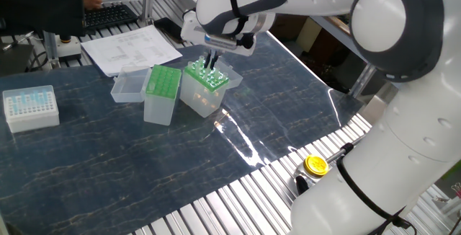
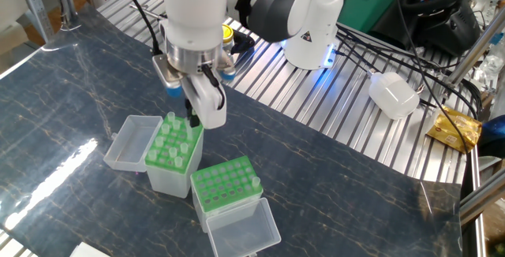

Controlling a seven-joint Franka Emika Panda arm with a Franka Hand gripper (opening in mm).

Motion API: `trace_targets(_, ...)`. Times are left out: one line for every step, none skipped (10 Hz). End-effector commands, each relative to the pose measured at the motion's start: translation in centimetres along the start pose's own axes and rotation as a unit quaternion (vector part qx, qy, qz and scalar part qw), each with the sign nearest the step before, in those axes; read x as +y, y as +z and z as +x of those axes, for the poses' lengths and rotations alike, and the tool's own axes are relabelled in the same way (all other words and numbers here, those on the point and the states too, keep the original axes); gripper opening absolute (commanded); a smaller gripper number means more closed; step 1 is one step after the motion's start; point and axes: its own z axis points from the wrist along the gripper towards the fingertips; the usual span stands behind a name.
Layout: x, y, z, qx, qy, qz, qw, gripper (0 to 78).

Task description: Transfer all large pipette tips from one holder to another

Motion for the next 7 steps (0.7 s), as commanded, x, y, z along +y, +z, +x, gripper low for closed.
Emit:
trace_targets(0.8,-3.0,-0.2,-0.002,-0.005,-0.001,1.0000,1.3)
trace_targets(1.0,-3.7,-0.2,-0.002,-0.004,-0.001,1.0000,1.3)
trace_targets(1.1,-4.2,-0.3,-0.001,-0.004,-0.001,1.0000,1.3)
trace_targets(1.2,-4.8,-0.4,-0.002,-0.003,0.000,1.0000,1.3)
trace_targets(1.3,-5.4,-0.5,-0.003,-0.003,0.001,1.0000,1.3)
trace_targets(1.5,-6.1,-0.6,-0.003,-0.001,0.001,1.0000,1.3)
trace_targets(1.7,-6.7,-0.7,-0.003,0.000,0.003,1.0000,1.3)
